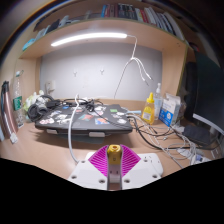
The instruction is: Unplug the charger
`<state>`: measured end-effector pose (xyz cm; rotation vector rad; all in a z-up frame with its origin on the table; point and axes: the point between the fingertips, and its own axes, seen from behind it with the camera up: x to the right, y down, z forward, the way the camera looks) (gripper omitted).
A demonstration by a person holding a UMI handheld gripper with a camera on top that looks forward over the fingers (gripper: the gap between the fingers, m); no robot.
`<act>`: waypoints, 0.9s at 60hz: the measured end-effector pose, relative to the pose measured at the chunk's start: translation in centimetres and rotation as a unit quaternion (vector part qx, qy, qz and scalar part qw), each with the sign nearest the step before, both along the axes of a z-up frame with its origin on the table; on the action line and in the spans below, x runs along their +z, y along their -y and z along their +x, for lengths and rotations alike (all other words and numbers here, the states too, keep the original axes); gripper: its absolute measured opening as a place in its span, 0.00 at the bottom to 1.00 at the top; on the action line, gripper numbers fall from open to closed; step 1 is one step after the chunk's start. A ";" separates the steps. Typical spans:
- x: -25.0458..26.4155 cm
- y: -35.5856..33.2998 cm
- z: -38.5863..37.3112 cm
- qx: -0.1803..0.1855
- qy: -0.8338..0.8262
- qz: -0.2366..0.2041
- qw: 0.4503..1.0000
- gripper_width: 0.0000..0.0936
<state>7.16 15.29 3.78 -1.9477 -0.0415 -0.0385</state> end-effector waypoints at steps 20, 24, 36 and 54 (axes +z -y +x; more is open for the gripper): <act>20.5 4.4 4.5 -0.020 0.044 0.178 0.983 0.17; 19.7 4.9 6.9 -0.033 0.053 0.158 0.985 0.17; 7.6 5.9 12.9 -0.061 0.023 0.001 0.998 0.17; -2.2 5.0 15.5 -0.057 -0.016 -0.152 0.987 0.22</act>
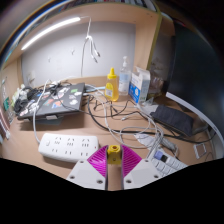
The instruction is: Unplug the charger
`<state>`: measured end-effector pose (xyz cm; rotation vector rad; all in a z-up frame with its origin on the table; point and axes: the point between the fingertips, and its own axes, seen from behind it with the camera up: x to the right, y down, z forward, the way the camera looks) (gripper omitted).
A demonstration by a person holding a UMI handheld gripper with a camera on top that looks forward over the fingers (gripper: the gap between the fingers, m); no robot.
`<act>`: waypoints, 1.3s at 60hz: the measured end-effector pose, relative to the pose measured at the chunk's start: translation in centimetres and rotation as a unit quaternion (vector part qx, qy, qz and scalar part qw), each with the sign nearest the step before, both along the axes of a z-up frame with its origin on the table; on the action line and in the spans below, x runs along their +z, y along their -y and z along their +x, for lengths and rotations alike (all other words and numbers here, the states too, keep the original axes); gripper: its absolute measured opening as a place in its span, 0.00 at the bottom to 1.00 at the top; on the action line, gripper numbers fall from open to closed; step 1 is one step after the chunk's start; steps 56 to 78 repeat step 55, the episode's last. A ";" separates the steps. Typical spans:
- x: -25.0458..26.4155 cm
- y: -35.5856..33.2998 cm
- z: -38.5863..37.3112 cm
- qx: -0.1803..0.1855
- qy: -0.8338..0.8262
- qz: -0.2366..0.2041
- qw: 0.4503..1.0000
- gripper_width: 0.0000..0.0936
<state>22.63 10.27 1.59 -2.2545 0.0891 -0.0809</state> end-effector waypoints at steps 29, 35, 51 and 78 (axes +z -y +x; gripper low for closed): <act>-0.4 -0.9 1.1 -0.002 0.028 0.006 1.000 0.78; 1.7 -0.4 -0.3 0.021 0.019 0.035 0.999 0.94; 7.9 5.3 -2.5 0.071 0.053 0.101 0.991 0.95; 8.7 7.0 -2.3 0.076 0.056 0.113 0.989 0.95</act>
